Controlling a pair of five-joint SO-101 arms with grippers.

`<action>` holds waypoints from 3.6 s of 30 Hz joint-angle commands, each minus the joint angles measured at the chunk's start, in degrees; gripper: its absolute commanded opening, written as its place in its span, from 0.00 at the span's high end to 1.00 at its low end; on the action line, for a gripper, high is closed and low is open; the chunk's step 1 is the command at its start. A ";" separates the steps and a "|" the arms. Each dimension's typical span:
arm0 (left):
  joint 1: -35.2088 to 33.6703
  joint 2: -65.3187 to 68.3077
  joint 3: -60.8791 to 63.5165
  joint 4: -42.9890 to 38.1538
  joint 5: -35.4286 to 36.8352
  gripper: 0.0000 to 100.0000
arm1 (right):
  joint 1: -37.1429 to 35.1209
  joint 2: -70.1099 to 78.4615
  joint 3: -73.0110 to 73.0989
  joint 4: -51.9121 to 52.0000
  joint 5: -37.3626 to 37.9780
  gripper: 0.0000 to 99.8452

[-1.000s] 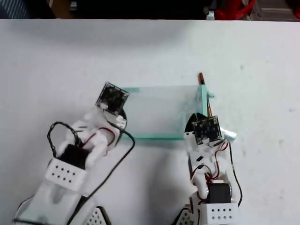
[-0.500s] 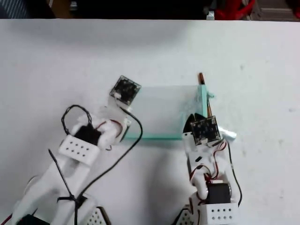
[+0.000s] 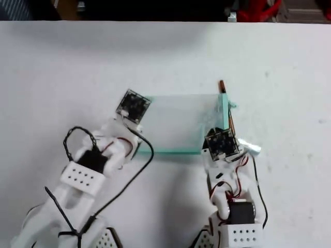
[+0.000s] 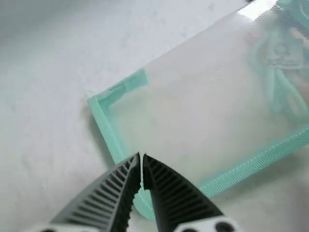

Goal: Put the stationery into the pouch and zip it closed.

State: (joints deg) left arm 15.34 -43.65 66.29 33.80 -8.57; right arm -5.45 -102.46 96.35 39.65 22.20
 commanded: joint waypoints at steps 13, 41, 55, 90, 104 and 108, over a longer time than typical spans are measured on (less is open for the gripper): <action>0.40 -1.80 -0.35 -1.76 -0.62 0.96 | 0.84 -0.13 -4.31 4.62 -1.93 0.97; 0.40 -2.07 -0.35 -1.76 -0.62 0.96 | 6.46 46.02 -20.40 -10.86 -1.85 0.97; -3.65 -2.07 -0.62 -1.67 0.00 0.96 | 4.53 46.02 -20.22 -8.66 -1.85 1.00; -7.16 -2.15 -5.71 5.54 5.27 0.96 | 5.67 45.76 -20.13 -8.75 2.20 0.78; -7.34 -2.15 -5.54 5.19 5.10 0.98 | 5.67 45.67 -19.60 -8.75 2.37 0.91; -7.34 -2.15 -5.54 5.19 5.10 0.98 | 5.76 45.67 -19.34 -9.89 2.11 0.91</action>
State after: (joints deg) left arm 8.04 -44.18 63.74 38.73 -4.00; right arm -0.09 -56.31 78.51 31.21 23.78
